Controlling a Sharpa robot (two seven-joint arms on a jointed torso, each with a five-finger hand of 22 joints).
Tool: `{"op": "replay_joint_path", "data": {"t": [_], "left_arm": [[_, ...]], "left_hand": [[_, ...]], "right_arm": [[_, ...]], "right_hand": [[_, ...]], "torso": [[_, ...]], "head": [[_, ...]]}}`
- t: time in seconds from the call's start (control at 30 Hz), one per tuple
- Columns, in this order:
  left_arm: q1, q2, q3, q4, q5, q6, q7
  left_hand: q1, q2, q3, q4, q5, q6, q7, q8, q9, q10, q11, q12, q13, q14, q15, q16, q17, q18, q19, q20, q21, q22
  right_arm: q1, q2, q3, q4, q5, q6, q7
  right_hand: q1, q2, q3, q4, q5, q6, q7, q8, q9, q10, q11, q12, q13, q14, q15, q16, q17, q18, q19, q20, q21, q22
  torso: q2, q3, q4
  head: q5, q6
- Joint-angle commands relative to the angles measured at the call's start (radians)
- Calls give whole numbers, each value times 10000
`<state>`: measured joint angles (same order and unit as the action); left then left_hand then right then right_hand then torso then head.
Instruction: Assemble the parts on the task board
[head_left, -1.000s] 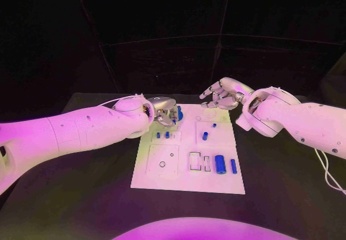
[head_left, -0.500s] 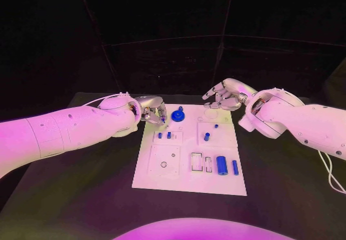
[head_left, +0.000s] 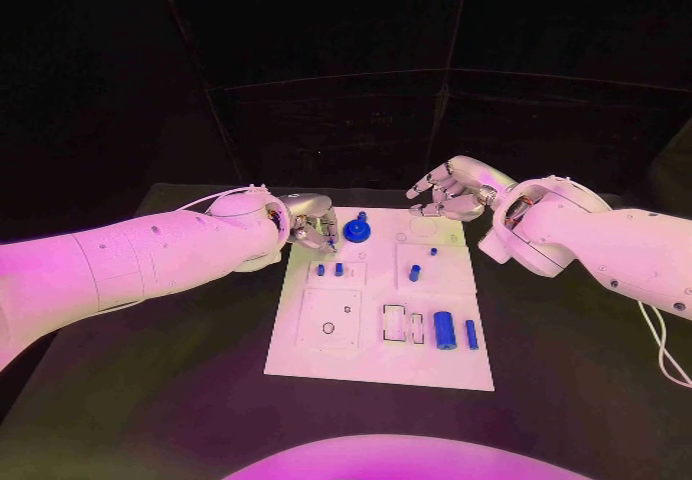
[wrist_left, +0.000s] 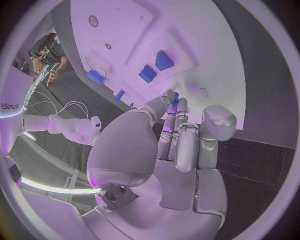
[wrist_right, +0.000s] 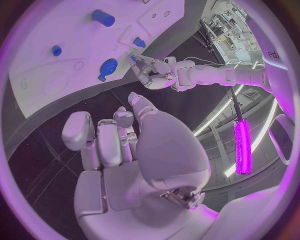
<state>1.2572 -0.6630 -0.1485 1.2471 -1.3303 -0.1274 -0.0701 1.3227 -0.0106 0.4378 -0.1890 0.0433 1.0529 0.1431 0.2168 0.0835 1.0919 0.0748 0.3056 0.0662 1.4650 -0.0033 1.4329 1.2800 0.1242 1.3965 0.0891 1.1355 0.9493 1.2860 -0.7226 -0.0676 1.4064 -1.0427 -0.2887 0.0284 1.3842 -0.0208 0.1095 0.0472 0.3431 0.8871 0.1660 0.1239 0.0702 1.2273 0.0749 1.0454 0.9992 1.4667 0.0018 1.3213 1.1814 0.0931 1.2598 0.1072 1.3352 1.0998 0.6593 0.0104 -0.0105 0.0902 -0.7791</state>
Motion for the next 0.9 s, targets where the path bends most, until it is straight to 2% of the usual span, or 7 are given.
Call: {"op": "replay_joint_path", "data": {"t": [0.03, 0.3, 0.9], "left_arm": [[2, 80, 9, -58, 66, 101, 99], [-41, 270, 3, -168, 67, 239, 109], [-64, 407, -6, -261, 67, 699, -94]], "left_hand": [[-92, -36, 2, 60, 54, 44, -5, -57, -4, 31, 15, -48, -9, 384, -46, -5, -16, -69, 77, 14, 57, 6], [-145, -75, -19, 90, 53, 35, 5, -92, -13, 31, 25, -91, -9, 376, -40, -20, -53, -72, 77, 17, 64, 21], [-247, -173, -89, 150, 53, 3, 21, -169, -31, 8, 47, -189, -9, 363, -22, -38, -105, -73, 67, 29, 60, 26]], "right_arm": [[19, 16, 5, 7, -6, 22, 79], [19, 25, 5, 11, -6, 21, 80], [19, 25, 5, 15, -6, 17, 74]], "right_hand": [[-14, 64, 48, 35, 33, 33, 0, 32, -16, -57, -27, -21, -2, 204, -63, -36, 13, 54, -55, -3, -41, -8], [-14, 64, 48, 35, 33, 33, 0, 32, -16, -57, -27, -21, -2, 204, -63, -36, 13, 54, -55, -3, -41, -8], [-14, 64, 48, 35, 33, 33, 0, 32, -16, -57, -27, -21, -2, 204, -63, -36, 13, 54, -55, -3, -41, -8]], "torso": [[0, 9, 3], [-5, 7, 3], [-4, 1, 8]], "head": [[29, -5], [-31, -32], [-34, -66]]}}
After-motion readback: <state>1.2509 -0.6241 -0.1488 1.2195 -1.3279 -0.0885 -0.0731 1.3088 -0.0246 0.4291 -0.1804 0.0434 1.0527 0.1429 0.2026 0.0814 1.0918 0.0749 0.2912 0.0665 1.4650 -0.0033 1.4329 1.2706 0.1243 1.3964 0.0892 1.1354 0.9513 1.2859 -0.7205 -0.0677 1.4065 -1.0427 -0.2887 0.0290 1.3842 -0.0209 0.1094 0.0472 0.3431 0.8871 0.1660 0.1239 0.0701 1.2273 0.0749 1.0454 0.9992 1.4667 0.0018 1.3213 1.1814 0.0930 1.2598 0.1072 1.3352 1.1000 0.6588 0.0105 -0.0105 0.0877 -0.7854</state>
